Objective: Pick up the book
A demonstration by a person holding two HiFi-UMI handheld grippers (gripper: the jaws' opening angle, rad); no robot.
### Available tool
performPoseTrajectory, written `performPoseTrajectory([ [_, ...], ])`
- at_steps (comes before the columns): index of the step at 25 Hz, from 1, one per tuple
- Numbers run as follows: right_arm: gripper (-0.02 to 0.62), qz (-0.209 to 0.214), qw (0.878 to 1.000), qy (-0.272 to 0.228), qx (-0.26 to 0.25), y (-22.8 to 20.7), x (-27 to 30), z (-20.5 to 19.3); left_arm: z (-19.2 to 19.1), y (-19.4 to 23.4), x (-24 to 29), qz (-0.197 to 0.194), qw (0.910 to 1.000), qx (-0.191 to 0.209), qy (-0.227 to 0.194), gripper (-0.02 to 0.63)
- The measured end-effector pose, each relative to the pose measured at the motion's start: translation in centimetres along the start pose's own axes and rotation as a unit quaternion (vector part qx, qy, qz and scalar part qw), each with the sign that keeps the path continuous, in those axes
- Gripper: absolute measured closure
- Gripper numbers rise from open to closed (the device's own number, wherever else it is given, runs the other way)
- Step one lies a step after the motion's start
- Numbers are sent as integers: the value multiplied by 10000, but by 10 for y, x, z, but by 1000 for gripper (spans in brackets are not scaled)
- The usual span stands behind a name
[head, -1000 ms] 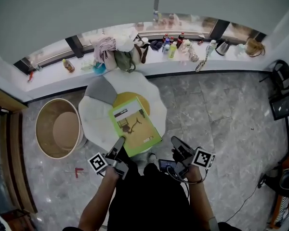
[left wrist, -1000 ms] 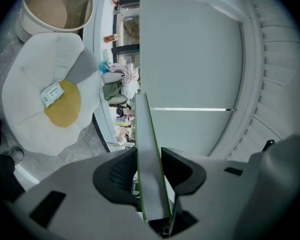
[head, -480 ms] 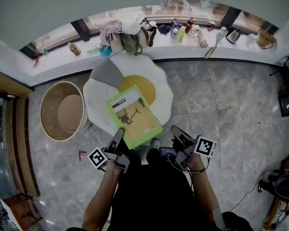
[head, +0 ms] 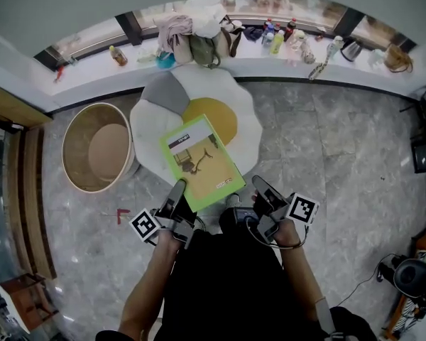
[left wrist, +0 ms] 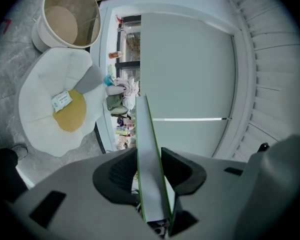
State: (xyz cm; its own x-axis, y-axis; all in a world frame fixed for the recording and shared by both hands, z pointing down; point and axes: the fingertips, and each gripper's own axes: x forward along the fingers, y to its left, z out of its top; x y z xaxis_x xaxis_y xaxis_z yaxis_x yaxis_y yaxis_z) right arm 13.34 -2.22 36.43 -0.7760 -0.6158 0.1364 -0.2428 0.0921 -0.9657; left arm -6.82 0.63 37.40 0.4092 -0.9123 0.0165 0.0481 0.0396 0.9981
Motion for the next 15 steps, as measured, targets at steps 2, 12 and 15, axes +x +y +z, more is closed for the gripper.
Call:
performPoseTrajectory([
  [2, 577, -24, 9999, -99, 43, 14, 3, -34, 12, -3, -36, 6, 10000, -12, 24, 448],
  [12, 577, 14, 9986, -384, 365, 15, -3, -55, 27, 1, -60, 12, 9998, 176, -35, 448],
  [15, 577, -11, 9987, -399, 330, 13, -5, -54, 27, 4, -57, -3, 9998, 196, -19, 448],
])
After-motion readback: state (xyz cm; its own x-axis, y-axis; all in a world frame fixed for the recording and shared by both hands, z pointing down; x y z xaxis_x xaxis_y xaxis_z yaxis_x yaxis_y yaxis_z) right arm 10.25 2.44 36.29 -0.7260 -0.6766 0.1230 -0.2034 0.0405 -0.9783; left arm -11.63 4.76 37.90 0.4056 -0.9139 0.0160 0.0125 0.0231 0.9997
